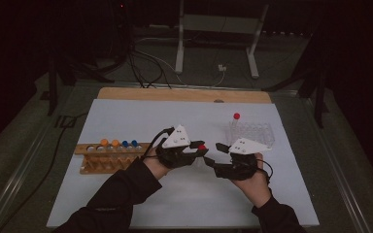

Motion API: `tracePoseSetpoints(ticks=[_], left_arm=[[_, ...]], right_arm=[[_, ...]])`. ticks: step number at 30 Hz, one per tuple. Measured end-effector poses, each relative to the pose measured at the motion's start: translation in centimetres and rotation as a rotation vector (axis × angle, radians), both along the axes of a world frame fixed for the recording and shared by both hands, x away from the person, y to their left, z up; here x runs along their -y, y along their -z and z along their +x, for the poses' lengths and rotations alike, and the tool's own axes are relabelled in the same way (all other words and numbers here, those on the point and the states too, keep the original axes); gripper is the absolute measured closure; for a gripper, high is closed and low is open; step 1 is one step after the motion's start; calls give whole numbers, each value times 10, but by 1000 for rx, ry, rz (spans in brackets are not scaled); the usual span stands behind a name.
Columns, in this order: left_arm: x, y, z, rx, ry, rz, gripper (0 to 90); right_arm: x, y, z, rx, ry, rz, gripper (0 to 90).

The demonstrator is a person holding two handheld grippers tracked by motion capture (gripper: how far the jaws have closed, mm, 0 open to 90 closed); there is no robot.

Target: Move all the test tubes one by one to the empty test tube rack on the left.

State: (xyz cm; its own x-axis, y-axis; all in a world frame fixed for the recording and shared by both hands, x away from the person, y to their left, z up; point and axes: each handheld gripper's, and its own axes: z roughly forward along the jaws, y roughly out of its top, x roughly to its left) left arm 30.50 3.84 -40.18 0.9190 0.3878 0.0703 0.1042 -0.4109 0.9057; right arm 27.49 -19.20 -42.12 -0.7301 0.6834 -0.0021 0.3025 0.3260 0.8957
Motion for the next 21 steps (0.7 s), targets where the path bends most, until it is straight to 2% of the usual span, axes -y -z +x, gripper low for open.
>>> tracePoseSetpoints(ticks=[6, 8, 13, 21], left_arm=[[-14, -9, -1, 8, -25, -2, 717], [-20, -11, -1, 11, -36, -4, 717], [-37, -18, -2, 20, -69, -5, 717], [-66, -29, -6, 31, -127, -3, 717]], right_arm=[[3, -1, 1, 5, 38, 23, 69], [4, -1, 2, -2, 24, 30, 4], [7, -1, 2, -4, 23, 49, 0], [6, -1, 1, 0, 13, 39, 0]])
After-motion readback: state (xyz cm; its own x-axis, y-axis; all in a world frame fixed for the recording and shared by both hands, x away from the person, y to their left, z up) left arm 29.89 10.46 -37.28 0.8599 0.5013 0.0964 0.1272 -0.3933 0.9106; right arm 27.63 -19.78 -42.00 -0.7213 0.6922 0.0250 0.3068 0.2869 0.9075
